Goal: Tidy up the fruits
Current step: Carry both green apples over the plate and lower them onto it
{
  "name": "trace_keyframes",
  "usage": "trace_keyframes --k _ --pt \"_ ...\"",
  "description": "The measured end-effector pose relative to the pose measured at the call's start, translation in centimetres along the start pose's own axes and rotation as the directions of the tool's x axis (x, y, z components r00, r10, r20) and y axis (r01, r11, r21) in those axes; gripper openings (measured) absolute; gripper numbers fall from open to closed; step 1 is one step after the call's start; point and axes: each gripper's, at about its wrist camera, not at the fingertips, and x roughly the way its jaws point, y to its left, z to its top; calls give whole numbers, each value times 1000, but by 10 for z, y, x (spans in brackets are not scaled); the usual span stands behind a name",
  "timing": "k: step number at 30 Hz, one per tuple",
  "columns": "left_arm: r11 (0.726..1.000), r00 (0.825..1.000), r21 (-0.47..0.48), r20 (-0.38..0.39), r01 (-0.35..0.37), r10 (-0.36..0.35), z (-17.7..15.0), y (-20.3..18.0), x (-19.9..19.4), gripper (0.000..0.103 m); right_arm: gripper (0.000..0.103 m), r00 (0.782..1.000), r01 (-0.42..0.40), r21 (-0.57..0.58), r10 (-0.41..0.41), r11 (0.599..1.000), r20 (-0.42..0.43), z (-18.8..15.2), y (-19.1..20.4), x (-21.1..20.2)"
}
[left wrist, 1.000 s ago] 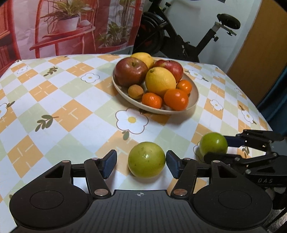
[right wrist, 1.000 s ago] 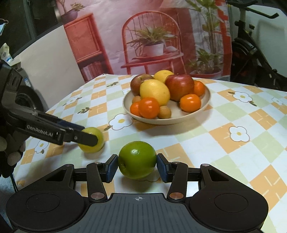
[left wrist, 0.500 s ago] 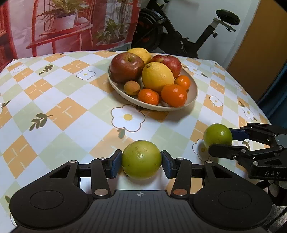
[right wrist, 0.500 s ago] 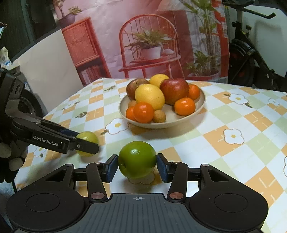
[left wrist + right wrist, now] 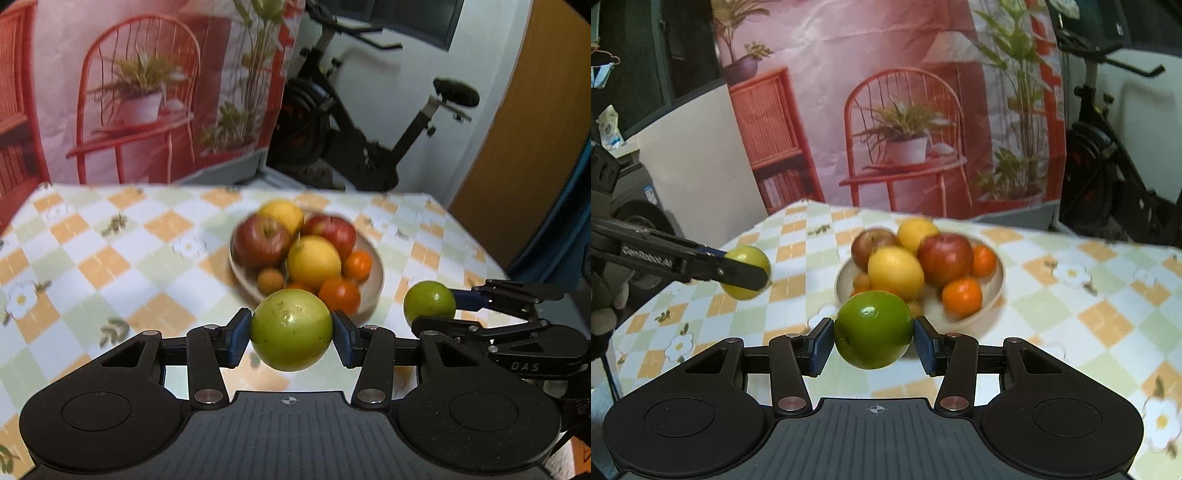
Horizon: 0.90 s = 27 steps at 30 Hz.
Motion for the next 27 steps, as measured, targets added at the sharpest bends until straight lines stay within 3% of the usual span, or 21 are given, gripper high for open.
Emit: trace_keyframes --k 11,15,27 --pt "998 988 20 147 -58 54 50 3 -35 50 44 995 54 -53 -49 997 87 50 -12 -12" --pt "998 984 18 169 -57 53 64 3 -35 50 44 994 66 -63 -61 996 86 59 -21 -8" --pt "999 998 45 60 -3 0 75 -4 37 50 44 996 59 -40 -61 997 -69 43 -46 53"
